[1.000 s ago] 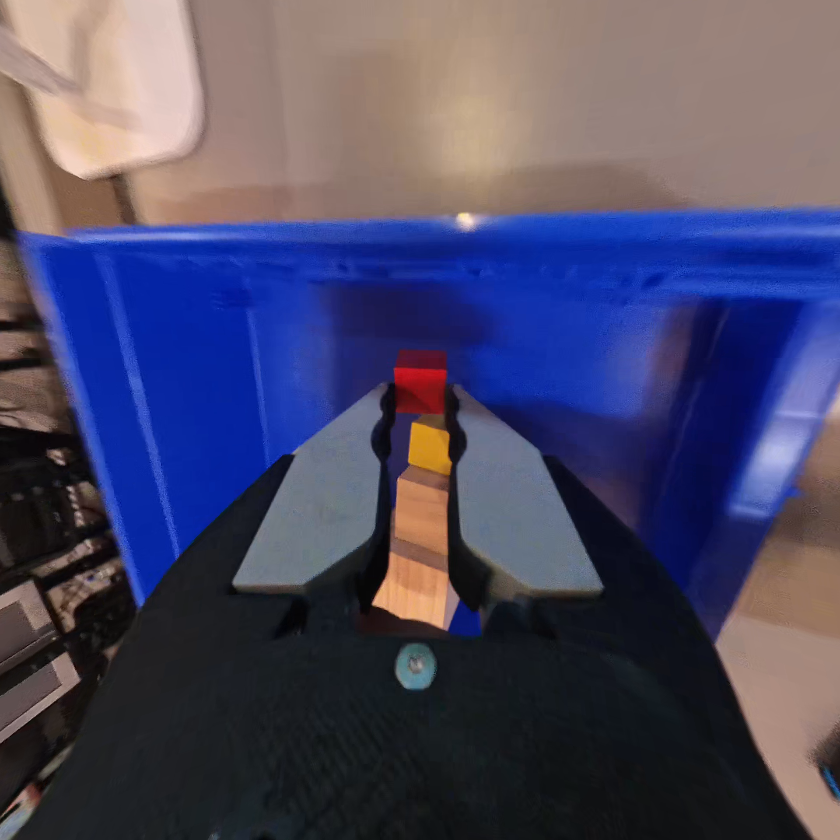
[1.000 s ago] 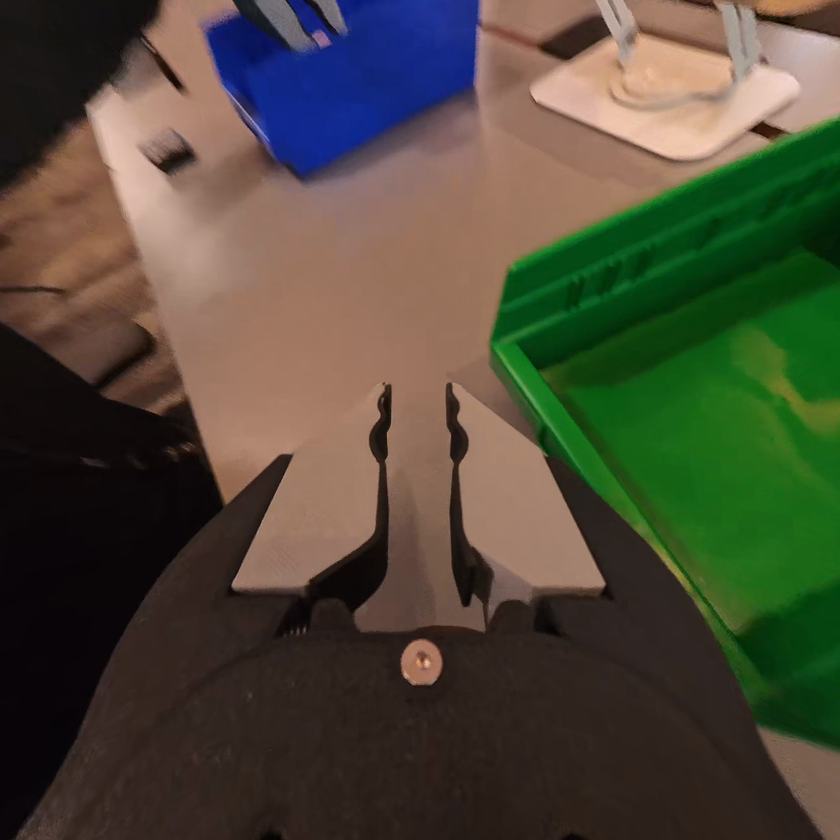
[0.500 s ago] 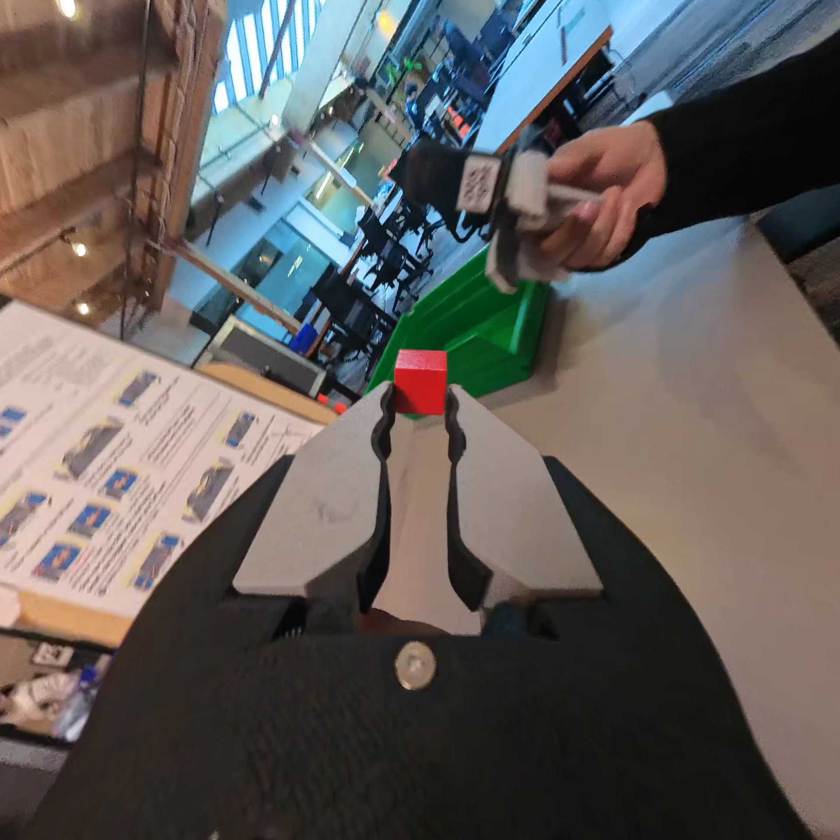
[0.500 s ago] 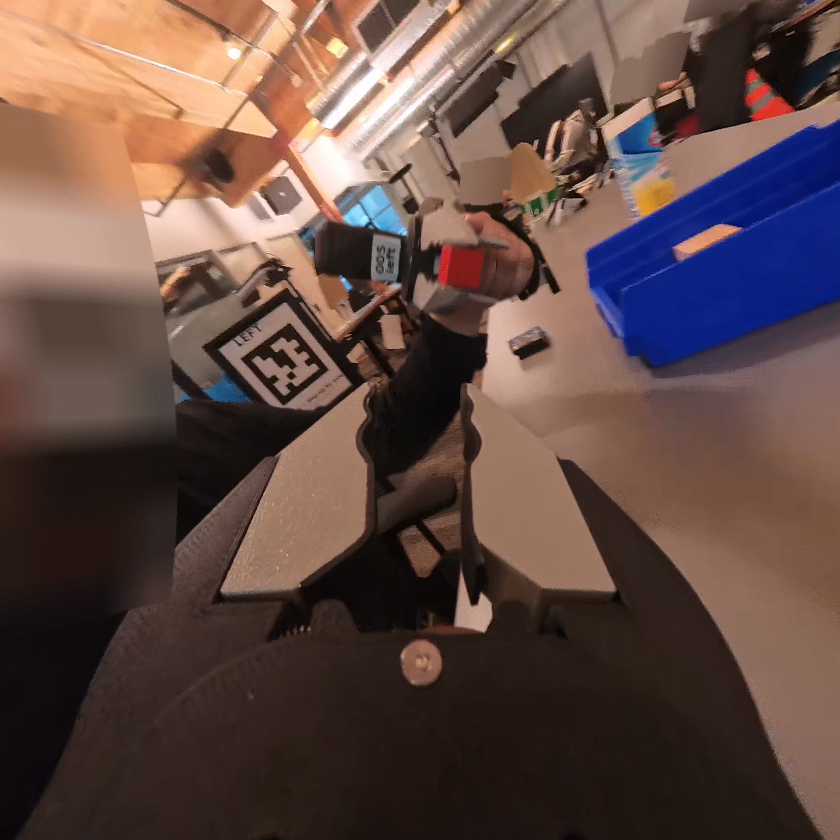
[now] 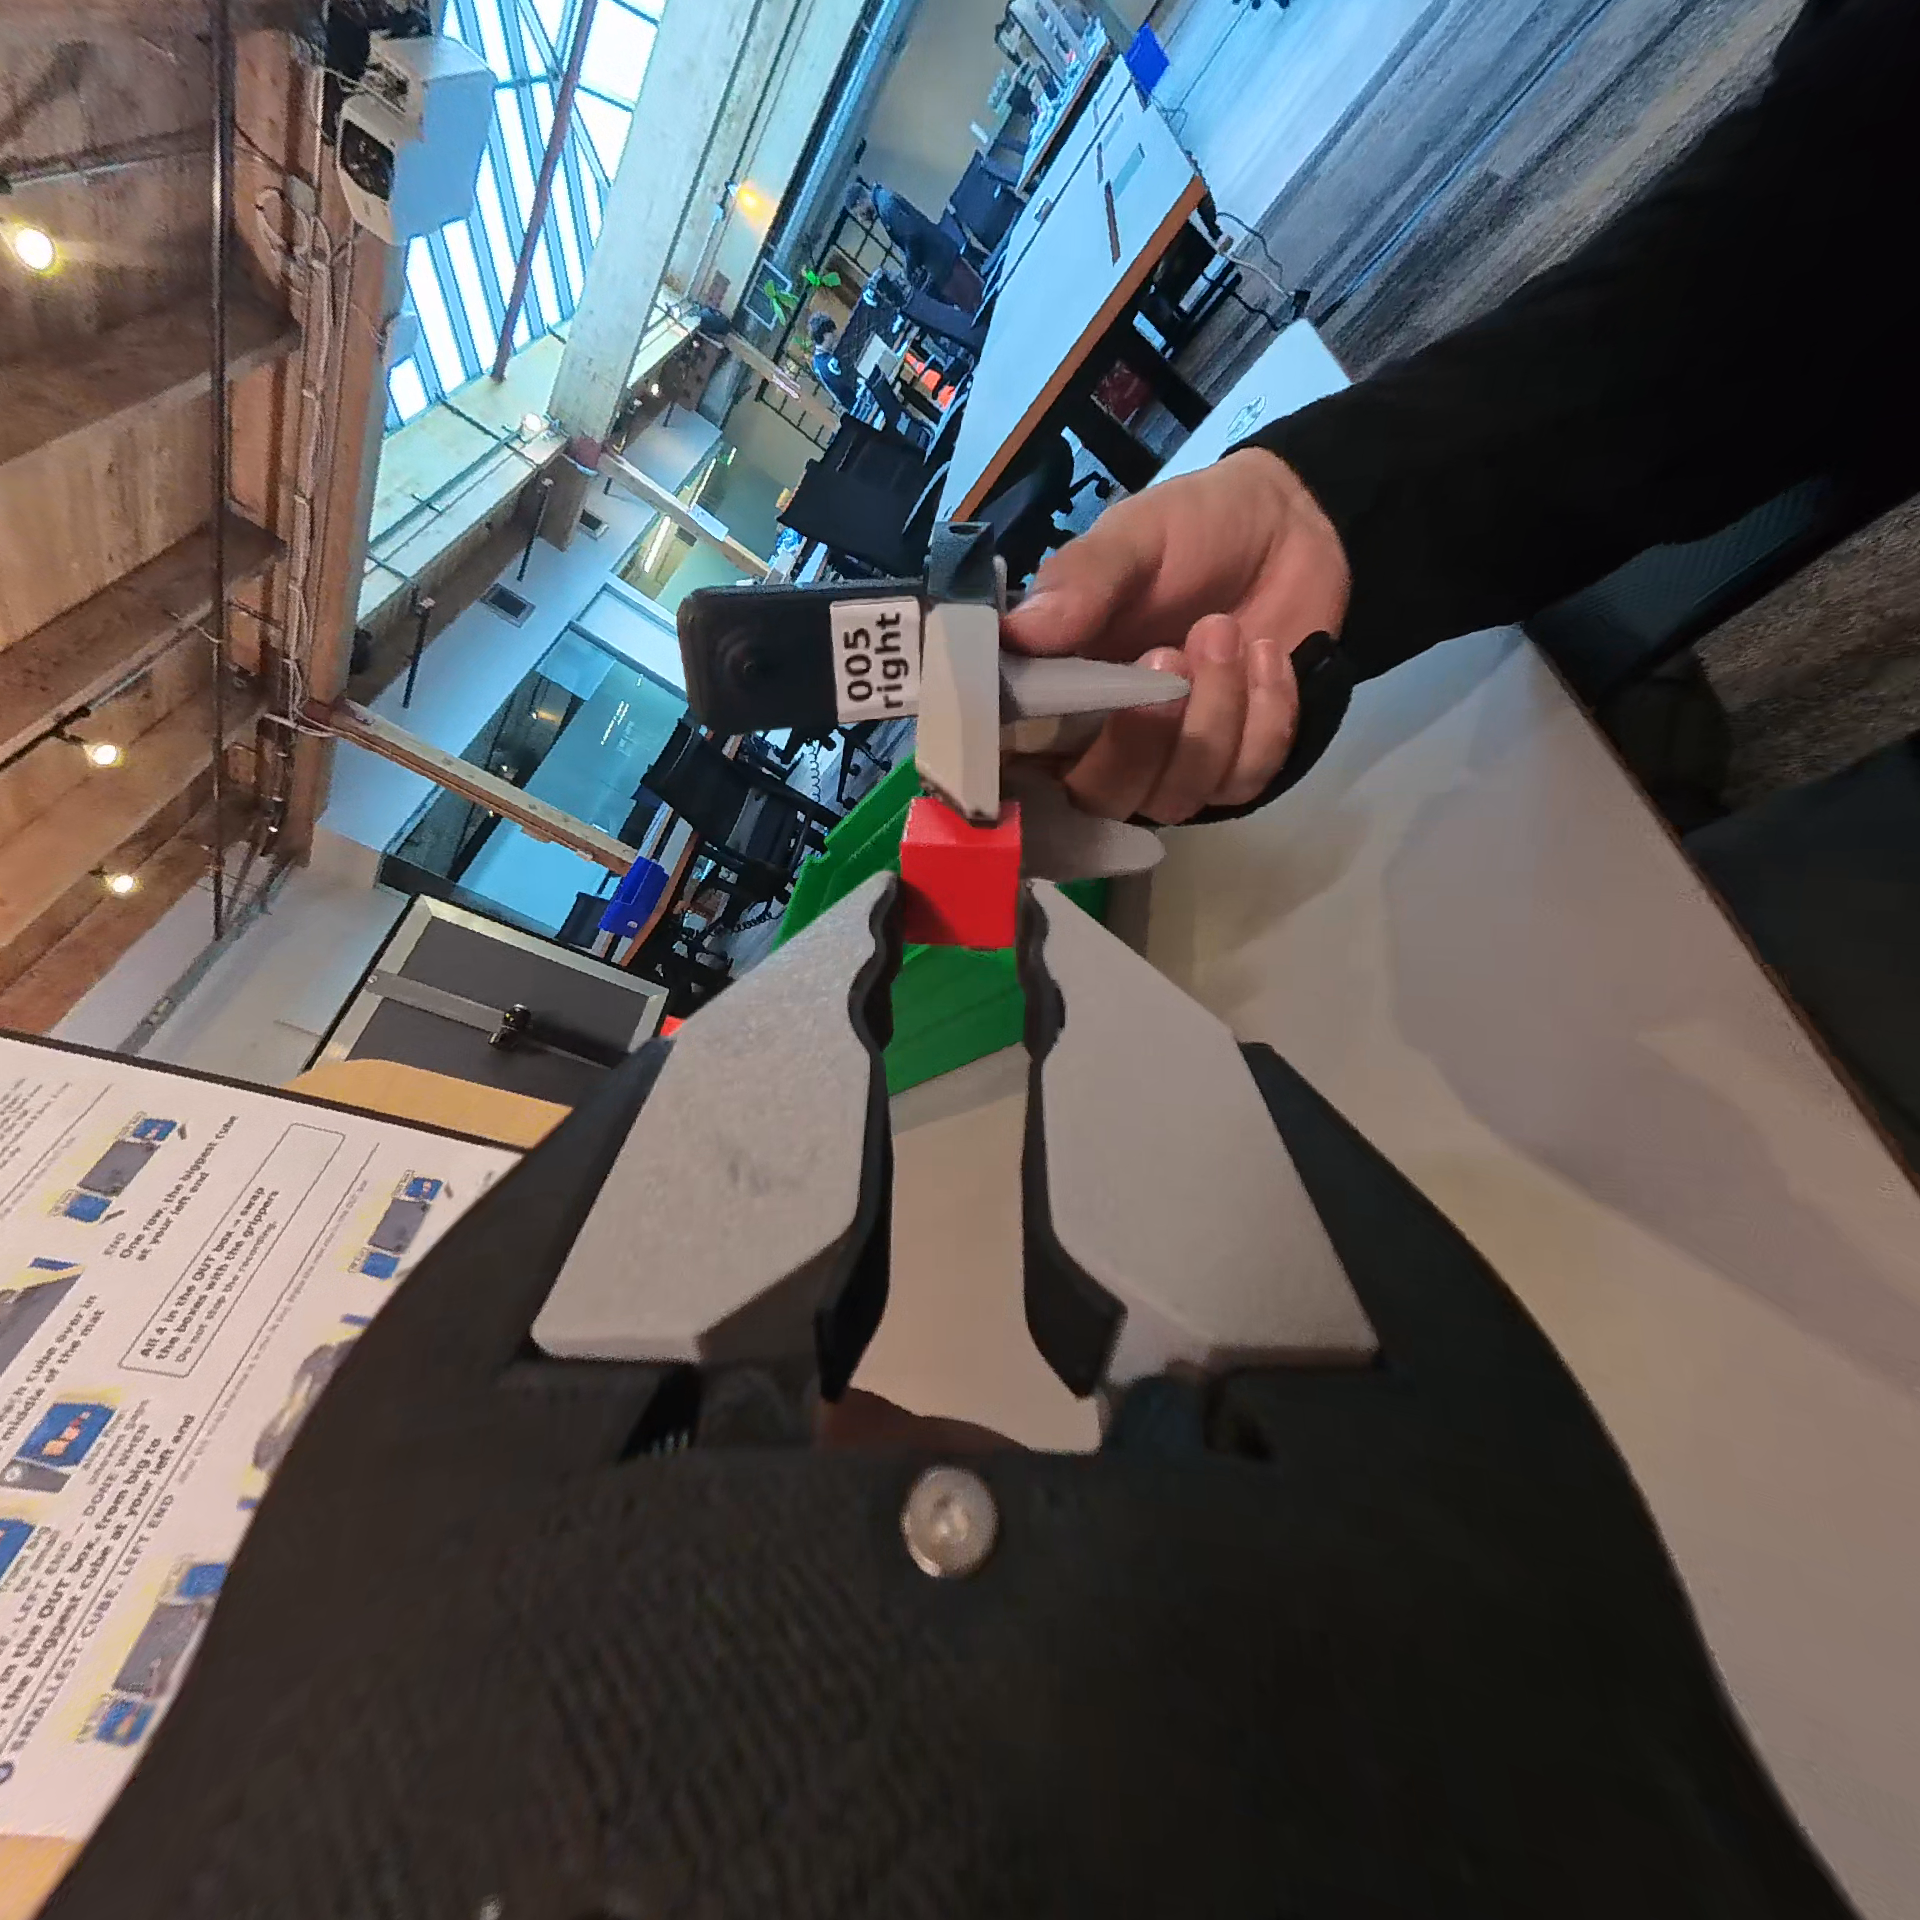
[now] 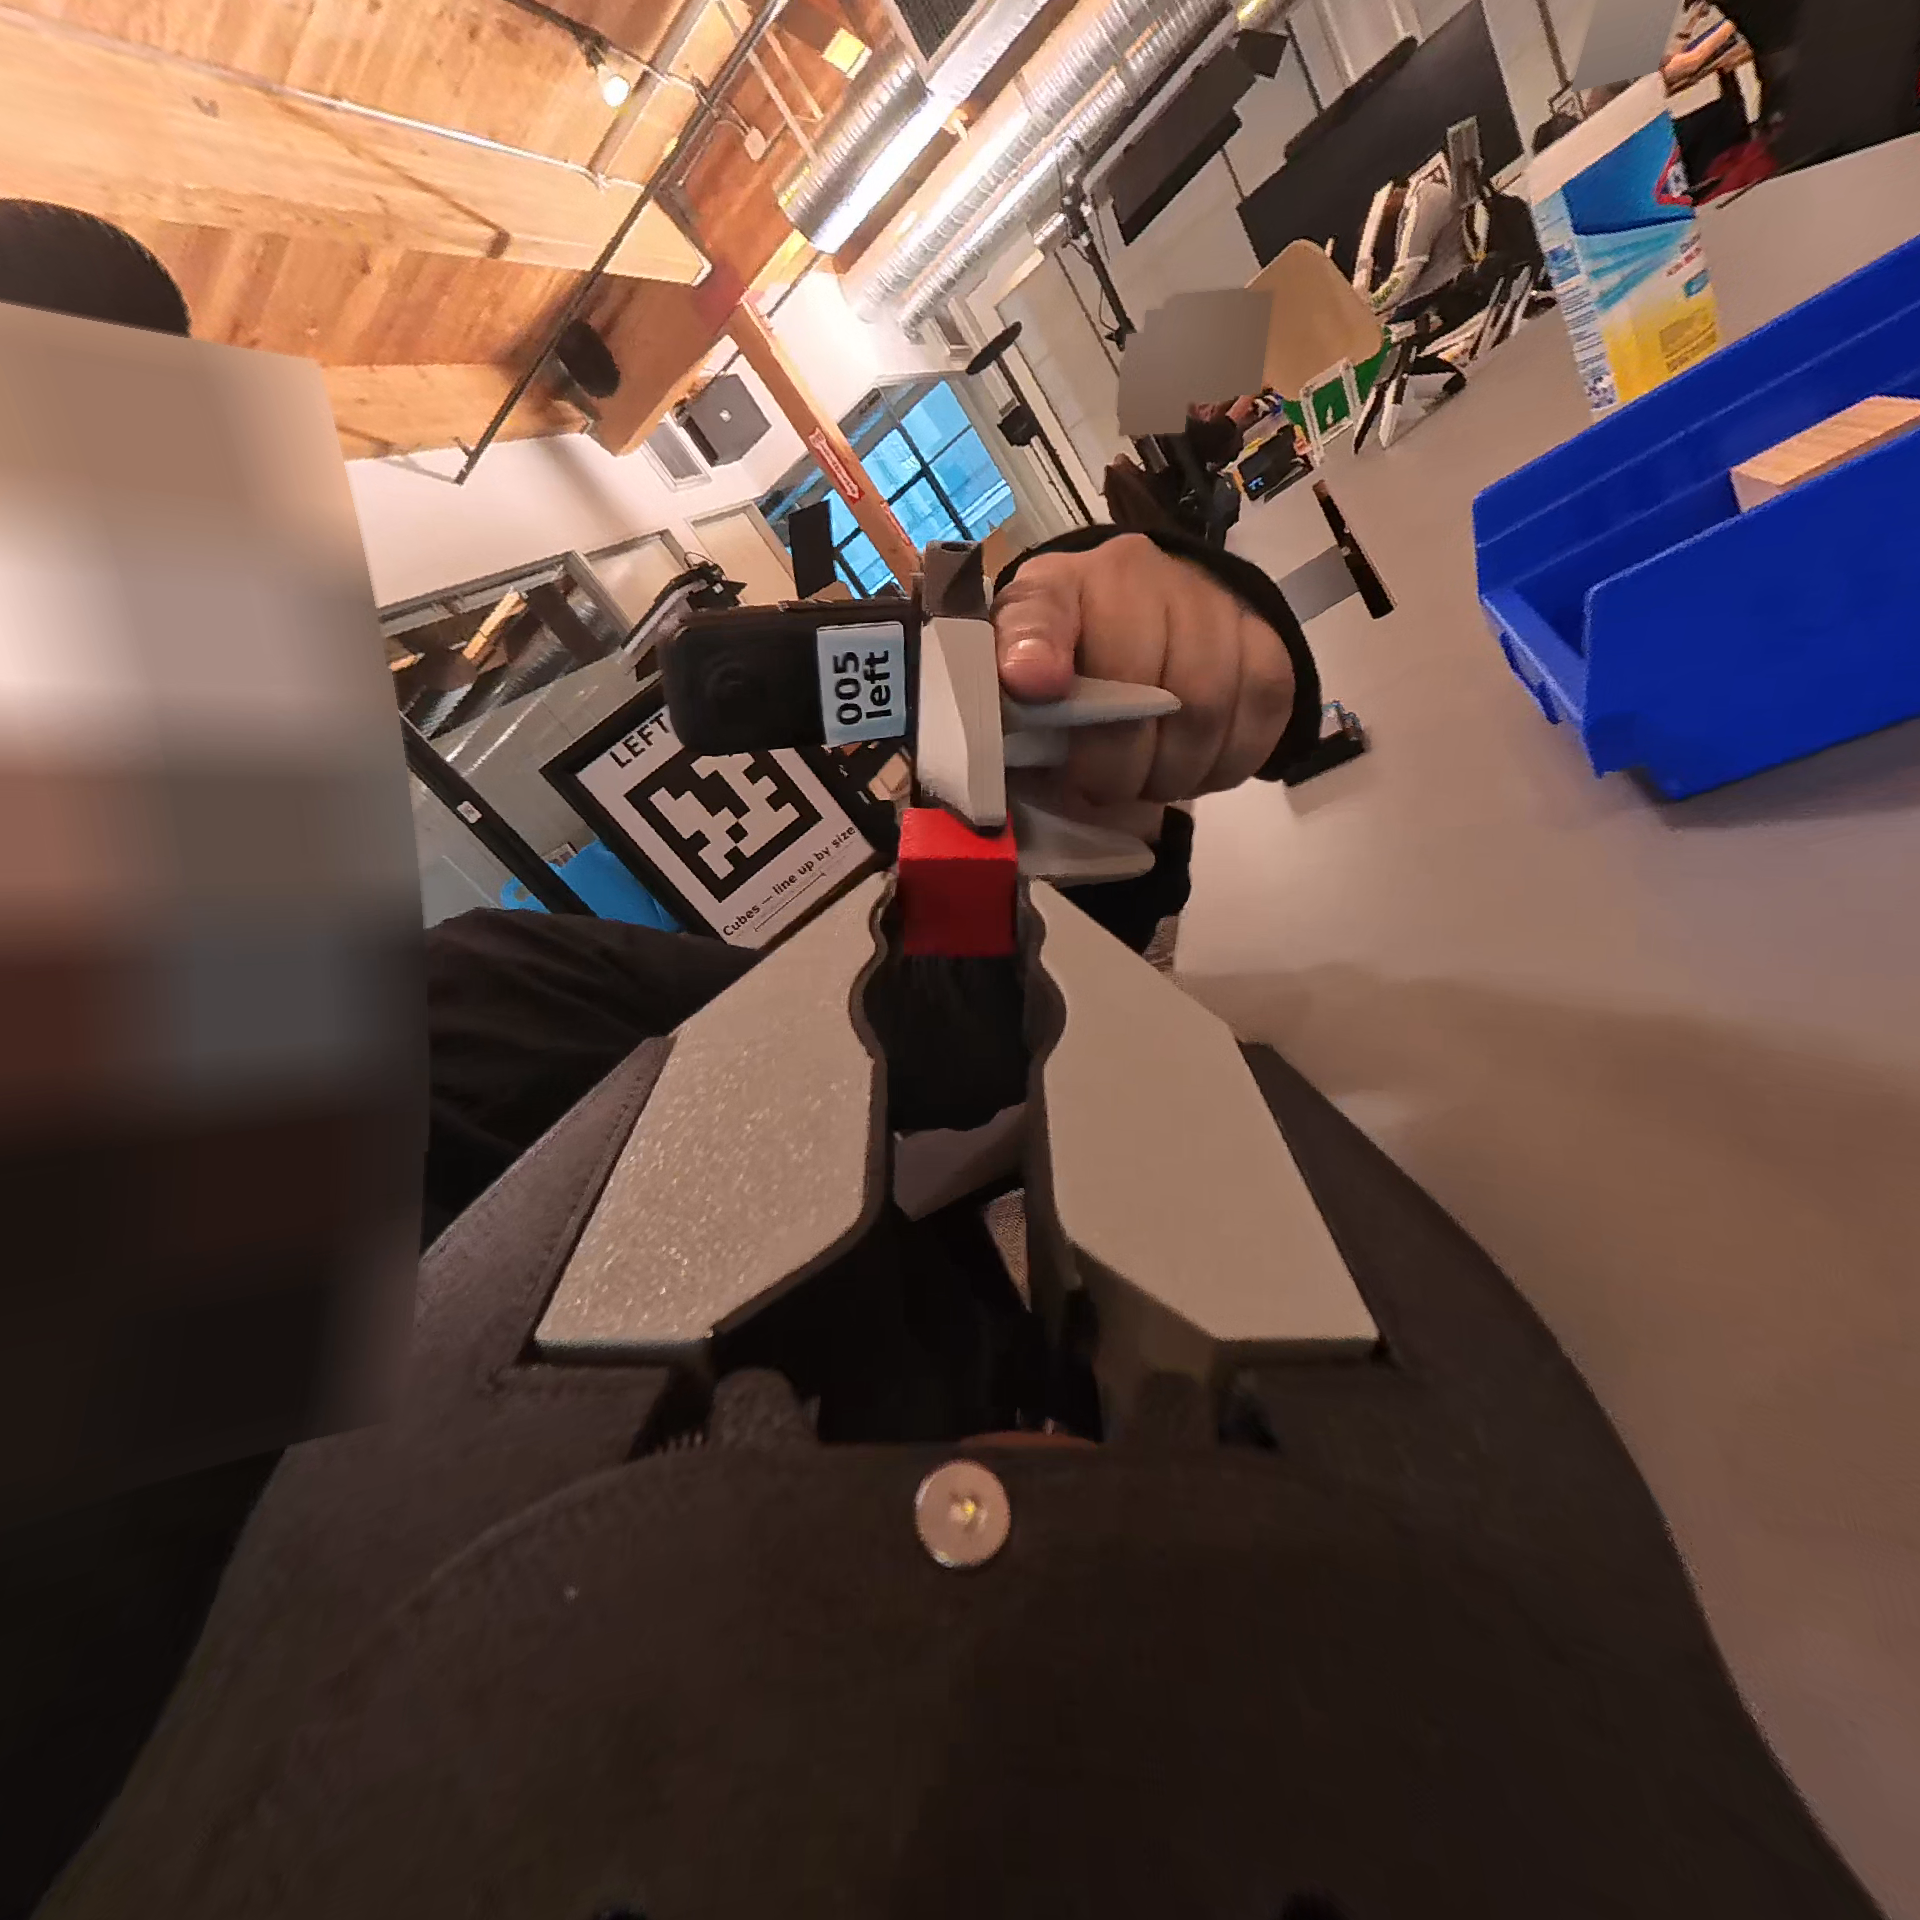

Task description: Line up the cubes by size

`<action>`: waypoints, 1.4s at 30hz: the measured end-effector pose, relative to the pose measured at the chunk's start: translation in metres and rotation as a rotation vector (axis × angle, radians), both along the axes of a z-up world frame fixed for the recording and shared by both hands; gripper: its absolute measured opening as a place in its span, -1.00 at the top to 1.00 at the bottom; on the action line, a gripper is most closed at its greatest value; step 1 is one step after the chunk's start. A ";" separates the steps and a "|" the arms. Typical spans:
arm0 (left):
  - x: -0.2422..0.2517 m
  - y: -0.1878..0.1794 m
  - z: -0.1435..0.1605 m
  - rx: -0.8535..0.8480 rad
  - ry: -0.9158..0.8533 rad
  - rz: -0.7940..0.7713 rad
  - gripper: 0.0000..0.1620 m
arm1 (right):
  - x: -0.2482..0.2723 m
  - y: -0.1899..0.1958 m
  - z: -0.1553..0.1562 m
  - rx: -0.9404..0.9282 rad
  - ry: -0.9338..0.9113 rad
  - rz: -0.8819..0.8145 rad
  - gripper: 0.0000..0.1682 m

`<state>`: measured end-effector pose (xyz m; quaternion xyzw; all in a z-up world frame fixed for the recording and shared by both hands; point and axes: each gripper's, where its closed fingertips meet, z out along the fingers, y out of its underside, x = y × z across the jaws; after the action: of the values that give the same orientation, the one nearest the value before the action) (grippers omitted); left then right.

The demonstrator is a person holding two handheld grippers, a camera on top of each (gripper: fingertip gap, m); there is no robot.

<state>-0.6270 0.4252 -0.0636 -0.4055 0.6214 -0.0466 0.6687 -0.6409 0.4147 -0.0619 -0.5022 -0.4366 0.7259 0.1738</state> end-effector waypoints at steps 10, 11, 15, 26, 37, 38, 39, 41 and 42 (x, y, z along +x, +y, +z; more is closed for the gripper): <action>-0.050 0.005 -0.005 -0.130 -0.229 0.110 0.97 | 0.069 0.100 0.006 0.456 -0.188 -0.388 0.78; -0.058 0.004 -0.006 -0.139 -0.247 0.116 0.97 | 0.088 0.128 0.004 0.578 -0.274 -0.465 0.78; -0.078 -0.003 -0.018 -0.176 -0.298 0.122 0.94 | 0.146 0.226 -0.028 0.951 -0.689 -0.576 0.78; -0.078 0.008 -0.043 -0.186 -0.181 0.195 0.90 | 0.138 0.278 -0.168 1.174 -1.164 -0.082 0.78; -0.083 0.014 -0.050 -0.229 -0.192 0.183 0.91 | 0.126 0.297 -0.183 1.132 -1.201 -0.054 0.77; -0.084 0.015 -0.051 -0.234 -0.190 0.184 0.91 | 0.126 0.295 -0.185 1.115 -1.204 -0.045 0.77; -0.084 0.015 -0.052 -0.238 -0.187 0.184 0.91 | 0.127 0.294 -0.185 1.099 -1.215 -0.042 0.70; -0.085 0.014 -0.053 -0.242 -0.182 0.184 0.90 | 0.129 0.295 -0.180 1.076 -1.218 -0.073 0.53; -0.086 0.013 -0.053 -0.241 -0.179 0.183 0.90 | 0.129 0.292 -0.176 1.055 -1.197 -0.087 0.53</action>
<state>-0.7127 0.4378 -0.1168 -0.5318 0.5096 -0.0955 0.6695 -0.5114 0.7070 -0.2377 -0.6749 -0.7216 0.0231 0.1528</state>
